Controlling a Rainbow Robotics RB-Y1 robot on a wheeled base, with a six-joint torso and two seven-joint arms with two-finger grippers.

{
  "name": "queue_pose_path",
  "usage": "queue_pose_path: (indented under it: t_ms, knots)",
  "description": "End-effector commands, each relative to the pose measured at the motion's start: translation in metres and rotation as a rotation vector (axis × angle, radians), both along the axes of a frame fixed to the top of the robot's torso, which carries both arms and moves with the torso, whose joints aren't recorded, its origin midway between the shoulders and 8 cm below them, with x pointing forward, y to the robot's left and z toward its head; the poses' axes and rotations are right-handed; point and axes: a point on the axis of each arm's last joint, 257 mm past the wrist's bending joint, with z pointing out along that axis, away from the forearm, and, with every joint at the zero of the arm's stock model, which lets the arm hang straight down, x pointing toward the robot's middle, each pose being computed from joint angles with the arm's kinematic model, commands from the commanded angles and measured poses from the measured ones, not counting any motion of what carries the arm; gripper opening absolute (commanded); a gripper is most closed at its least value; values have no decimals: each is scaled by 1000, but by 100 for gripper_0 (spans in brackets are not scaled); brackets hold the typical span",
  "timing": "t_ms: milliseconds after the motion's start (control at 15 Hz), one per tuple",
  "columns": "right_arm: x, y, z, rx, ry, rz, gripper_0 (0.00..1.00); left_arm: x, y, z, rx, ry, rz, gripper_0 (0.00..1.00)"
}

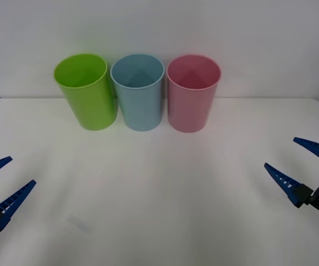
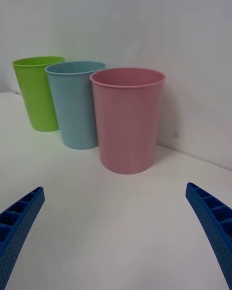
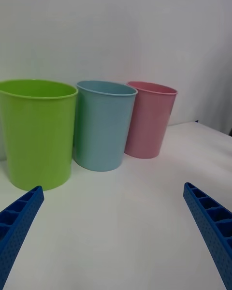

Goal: Grasp the object on the table and drop it into the matching bin: aluminum can to the light blue bin, PET bottle to the pink bin.

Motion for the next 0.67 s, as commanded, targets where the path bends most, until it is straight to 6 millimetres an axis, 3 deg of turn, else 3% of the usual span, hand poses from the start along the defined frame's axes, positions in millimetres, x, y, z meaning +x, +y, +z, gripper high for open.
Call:
queue_pose_path:
  t_ms: [67, 667]
  knots:
    - [-7, -12, -3, 7, 1, -34, 100, 0, 0, 0, 0, 0, 0, 100]
    - [-9, -15, -7, 15, -6, -57, 100, 0, 0, 0, 0, 0, 0, 100]
